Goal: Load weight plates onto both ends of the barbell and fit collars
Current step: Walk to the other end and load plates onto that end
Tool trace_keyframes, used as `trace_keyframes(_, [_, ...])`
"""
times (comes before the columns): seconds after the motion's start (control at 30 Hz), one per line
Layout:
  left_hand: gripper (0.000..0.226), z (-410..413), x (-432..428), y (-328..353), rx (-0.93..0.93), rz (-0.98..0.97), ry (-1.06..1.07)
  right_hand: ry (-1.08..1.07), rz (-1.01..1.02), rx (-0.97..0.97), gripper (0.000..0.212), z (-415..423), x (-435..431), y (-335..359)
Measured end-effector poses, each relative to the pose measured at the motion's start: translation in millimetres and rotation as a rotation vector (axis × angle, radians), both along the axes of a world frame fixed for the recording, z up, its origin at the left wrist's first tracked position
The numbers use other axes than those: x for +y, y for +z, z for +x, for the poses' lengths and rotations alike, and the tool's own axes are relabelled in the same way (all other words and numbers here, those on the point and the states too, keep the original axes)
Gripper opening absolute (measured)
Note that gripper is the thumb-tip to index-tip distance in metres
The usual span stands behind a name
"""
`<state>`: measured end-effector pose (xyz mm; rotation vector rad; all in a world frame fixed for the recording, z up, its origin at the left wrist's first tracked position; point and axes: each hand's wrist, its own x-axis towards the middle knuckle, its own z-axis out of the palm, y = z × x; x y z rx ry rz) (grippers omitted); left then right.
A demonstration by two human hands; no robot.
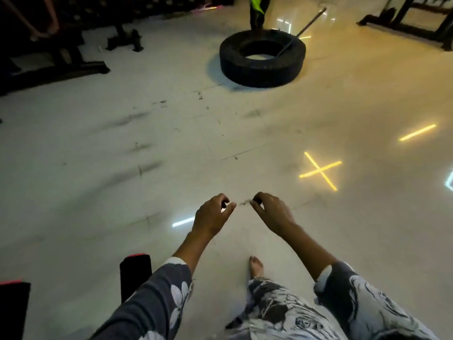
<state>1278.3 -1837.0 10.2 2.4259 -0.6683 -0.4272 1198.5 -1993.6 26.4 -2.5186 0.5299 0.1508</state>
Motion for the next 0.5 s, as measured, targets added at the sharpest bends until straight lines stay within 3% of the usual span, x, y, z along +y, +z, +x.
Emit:
trace_keyframes(0.23, [0.027, 176.4, 2.6, 3.6, 0.043, 0.040, 0.330, 0.286, 0.036, 0.014, 0.031, 227.7, -13.3, 7.7])
trace_keyframes(0.5, [0.027, 386.6, 85.1, -17.4, 0.019, 0.004, 0.705, 0.634, 0.044, -0.016, 0.031, 495.0, 71.4, -1.8])
